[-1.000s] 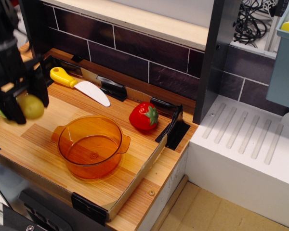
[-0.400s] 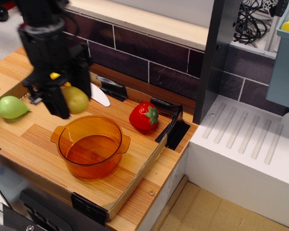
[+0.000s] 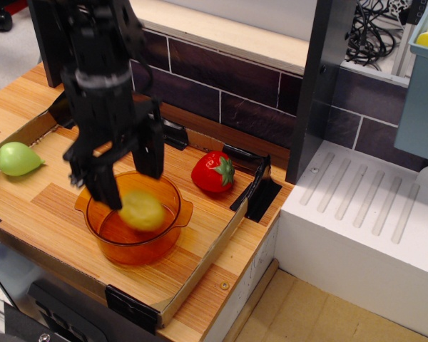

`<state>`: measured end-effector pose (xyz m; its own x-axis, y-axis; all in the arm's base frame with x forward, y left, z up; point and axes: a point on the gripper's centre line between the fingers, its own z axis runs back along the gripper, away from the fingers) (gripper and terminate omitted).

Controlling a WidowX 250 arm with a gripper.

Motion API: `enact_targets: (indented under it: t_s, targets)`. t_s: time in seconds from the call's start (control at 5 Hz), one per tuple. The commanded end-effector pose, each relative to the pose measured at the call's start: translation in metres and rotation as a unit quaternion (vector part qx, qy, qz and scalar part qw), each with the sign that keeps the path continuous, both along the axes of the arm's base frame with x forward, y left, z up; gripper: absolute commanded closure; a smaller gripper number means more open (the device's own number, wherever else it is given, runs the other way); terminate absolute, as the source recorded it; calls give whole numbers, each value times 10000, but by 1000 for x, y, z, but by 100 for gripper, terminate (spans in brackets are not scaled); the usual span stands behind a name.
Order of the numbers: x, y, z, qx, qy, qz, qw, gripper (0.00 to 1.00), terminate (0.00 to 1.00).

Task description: Put potato in pot

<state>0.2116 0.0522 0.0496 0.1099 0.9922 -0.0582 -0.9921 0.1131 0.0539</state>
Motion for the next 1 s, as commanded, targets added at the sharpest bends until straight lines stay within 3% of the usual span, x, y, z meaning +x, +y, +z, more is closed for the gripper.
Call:
enact_targets:
  t_s: [0.0, 0.4, 0.6, 0.8]
  targets:
    - [4, 12, 32, 46, -442, 98, 9990, 0, 0]
    - [6, 52, 97, 56, -528, 306, 9981, 0, 0]
    - [6, 52, 97, 56, -528, 306, 9981, 0, 0]
    - [6, 52, 97, 56, -528, 306, 9981, 0, 100]
